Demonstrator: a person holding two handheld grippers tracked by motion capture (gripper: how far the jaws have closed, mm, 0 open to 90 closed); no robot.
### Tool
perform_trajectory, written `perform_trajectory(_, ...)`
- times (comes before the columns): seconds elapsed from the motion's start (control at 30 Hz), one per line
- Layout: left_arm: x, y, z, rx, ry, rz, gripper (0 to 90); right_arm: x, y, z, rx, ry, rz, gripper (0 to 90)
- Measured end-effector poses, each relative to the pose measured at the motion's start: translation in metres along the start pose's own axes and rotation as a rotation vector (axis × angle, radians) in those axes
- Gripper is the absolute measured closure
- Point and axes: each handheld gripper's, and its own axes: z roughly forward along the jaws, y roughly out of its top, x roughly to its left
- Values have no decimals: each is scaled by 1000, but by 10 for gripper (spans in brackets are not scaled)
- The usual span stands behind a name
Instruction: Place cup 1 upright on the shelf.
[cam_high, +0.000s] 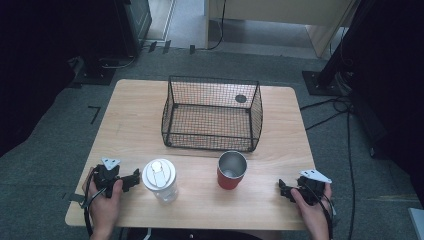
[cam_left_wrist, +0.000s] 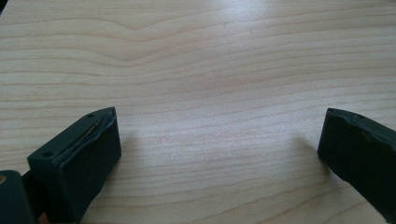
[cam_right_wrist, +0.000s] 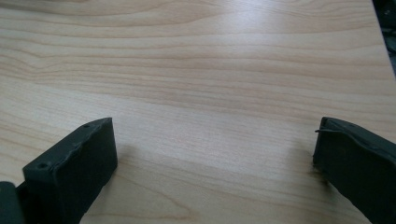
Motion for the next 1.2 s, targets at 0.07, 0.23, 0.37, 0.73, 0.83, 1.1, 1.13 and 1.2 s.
perform_trajectory(0.07,0,0,0,0,0,0,0,0,0,0,1,-2,3,0)
perform_trajectory(0.23,0,0,0,0,0,0,0,-1,-3,-3,-11,-29,37,0)
perform_trajectory(0.37,0,0,0,-1,0,-1,0,0,-2,-8,-29,-9,58,0)
perform_trajectory(0.73,0,0,0,-1,0,0,0,26,14,-21,-65,45,-11,0)
perform_trajectory(0.83,0,0,0,-1,0,0,0,34,18,-25,-75,65,-24,0)
perform_trajectory(1.1,0,0,0,-1,0,0,0,46,26,-32,-99,92,-43,0)
perform_trajectory(1.13,0,0,0,-2,0,-1,0,48,27,-33,-100,93,-48,0)
perform_trajectory(1.2,0,0,0,-1,0,-1,0,51,28,-34,-102,96,-62,0)
